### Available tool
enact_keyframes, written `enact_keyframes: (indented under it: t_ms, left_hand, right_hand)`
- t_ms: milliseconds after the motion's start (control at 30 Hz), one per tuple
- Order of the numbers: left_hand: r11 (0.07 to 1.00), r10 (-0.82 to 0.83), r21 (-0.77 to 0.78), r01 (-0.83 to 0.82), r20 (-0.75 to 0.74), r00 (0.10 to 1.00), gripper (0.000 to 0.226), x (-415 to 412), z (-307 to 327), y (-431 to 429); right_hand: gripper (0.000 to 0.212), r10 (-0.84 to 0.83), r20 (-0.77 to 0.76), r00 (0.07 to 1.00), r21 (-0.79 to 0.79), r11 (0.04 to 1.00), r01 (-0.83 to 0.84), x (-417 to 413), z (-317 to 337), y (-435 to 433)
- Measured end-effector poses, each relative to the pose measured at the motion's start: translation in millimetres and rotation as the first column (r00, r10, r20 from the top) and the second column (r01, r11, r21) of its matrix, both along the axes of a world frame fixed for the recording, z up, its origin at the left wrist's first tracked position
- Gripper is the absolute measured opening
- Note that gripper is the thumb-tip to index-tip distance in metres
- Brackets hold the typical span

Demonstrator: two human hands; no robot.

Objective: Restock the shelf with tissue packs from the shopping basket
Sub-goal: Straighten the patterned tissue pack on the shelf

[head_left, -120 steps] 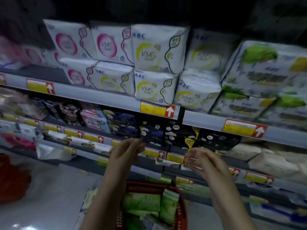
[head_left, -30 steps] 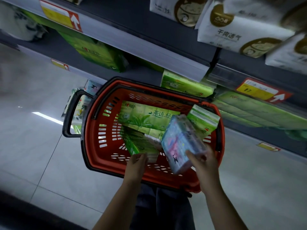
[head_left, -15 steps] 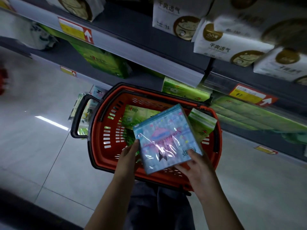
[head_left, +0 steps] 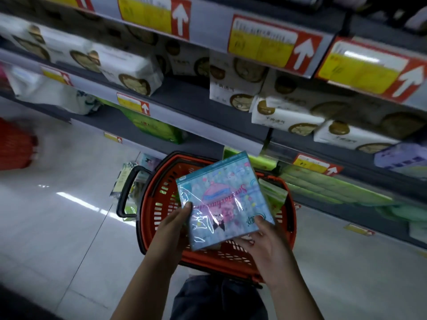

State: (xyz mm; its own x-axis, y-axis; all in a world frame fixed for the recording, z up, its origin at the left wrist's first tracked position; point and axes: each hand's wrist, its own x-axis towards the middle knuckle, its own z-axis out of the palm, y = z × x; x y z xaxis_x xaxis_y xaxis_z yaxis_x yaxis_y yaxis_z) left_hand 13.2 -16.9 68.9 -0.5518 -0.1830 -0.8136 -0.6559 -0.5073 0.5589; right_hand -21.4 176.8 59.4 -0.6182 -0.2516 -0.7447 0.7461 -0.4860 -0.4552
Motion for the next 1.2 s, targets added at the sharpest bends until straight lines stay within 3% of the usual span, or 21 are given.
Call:
enact_keyframes:
  t_ms: [233, 367, 467, 567, 667, 767, 867, 967, 1067, 1200]
  left_hand:
    - [0.999, -0.011, -0.04, 0.008, -0.069, 0.998, 0.041, -12, 50, -3]
    - [0.999, -0.032, -0.034, 0.029, -0.09, 0.995, 0.043, -20, 76, -4]
    - [0.999, -0.047, -0.017, 0.045, -0.105, 0.993, 0.034, -25, 100, -3]
    - [0.998, -0.055, -0.007, 0.055, -0.112, 0.992, 0.027, -32, 128, -1]
    - [0.999, -0.049, -0.001, 0.049, -0.125, 0.991, 0.035, -38, 154, -2]
    - [0.999, -0.031, 0.035, 0.036, -0.15, 0.988, 0.05, -42, 183, -4]
    - [0.993, -0.063, 0.092, 0.081, -0.182, 0.981, 0.068, -47, 206, -8]
    - [0.988, -0.128, 0.057, 0.143, -0.22, 0.967, 0.059, -52, 250, -3]
    - [0.979, -0.193, 0.015, 0.205, -0.268, 0.944, 0.033, -55, 290, -2]
    - [0.968, -0.25, -0.068, 0.24, -0.29, 0.924, 0.032, -61, 334, -2]
  right_hand:
    - [0.11, -0.046, -0.042, 0.998, -0.031, 0.999, 0.044, -7, 47, 2]
    - [0.084, -0.069, -0.06, 0.996, -0.063, 0.996, 0.065, -3, 73, 5]
    - [0.105, -0.077, -0.047, 0.996, -0.066, 0.995, 0.074, -5, 95, 7]
    - [0.109, -0.066, -0.06, 0.996, -0.058, 0.996, 0.062, -17, 124, 8]
    - [0.108, -0.048, -0.095, 0.994, -0.067, 0.997, 0.042, -30, 156, 10]
    - [0.088, -0.048, -0.123, 0.991, -0.088, 0.995, 0.038, -38, 189, 13]
    - [0.104, -0.088, -0.128, 0.988, -0.09, 0.993, 0.077, -39, 218, 13]
    - [0.112, -0.143, -0.141, 0.98, -0.122, 0.985, 0.126, -37, 247, 15]
    - [0.113, -0.152, -0.169, 0.974, -0.118, 0.984, 0.133, -36, 277, 15]
    - [0.094, -0.15, -0.223, 0.963, -0.107, 0.986, 0.129, -37, 315, 15]
